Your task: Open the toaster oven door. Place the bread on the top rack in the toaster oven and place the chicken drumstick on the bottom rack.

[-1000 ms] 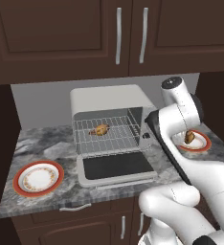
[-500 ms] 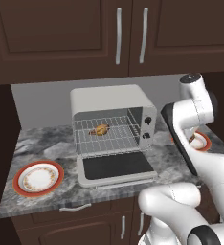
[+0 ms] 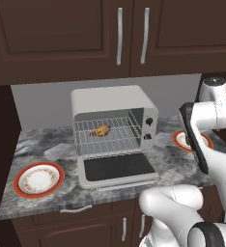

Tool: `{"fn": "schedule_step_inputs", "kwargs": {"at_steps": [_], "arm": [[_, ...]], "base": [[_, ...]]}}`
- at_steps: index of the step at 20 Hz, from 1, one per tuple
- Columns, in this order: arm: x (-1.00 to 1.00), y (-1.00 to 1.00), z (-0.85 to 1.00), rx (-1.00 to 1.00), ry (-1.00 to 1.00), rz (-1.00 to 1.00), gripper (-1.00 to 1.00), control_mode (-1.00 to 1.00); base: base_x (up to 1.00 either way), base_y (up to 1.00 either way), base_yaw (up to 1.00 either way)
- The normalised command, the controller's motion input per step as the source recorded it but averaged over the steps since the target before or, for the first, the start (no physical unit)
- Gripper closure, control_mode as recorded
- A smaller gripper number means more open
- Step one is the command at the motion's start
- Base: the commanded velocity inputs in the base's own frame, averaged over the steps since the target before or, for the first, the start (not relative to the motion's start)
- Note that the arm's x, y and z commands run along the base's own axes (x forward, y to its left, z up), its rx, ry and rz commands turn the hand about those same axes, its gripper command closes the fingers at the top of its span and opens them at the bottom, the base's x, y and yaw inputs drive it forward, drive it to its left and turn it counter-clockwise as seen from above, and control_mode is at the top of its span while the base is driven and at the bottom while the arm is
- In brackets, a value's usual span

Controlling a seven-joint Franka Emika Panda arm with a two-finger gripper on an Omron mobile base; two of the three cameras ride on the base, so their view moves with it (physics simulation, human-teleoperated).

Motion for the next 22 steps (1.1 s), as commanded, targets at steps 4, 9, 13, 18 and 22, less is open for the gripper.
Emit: {"fn": "schedule_step_inputs", "kwargs": {"at_steps": [4,9,13,18,22], "arm": [[0.03,-0.39,-0.60,0.19,-0.38,-0.41,-1.00,-1.00],[0.46,-0.24,-0.40,0.17,-0.23,-0.33,-1.00,-1.00],[0.68,-0.07,-0.17,0.03,-0.02,-0.23,-1.00,-1.00],[0.67,-0.19,-0.13,0.01,0.00,-0.15,-1.00,-1.00],[0.60,-0.42,-0.18,0.06,0.01,-0.08,-1.00,-1.00]], "base": [[0.00,0.00,0.00],[0.00,0.00,0.00],[0.00,0.00,0.00],[0.00,0.00,0.00],[0.00,0.00,0.00]]}}
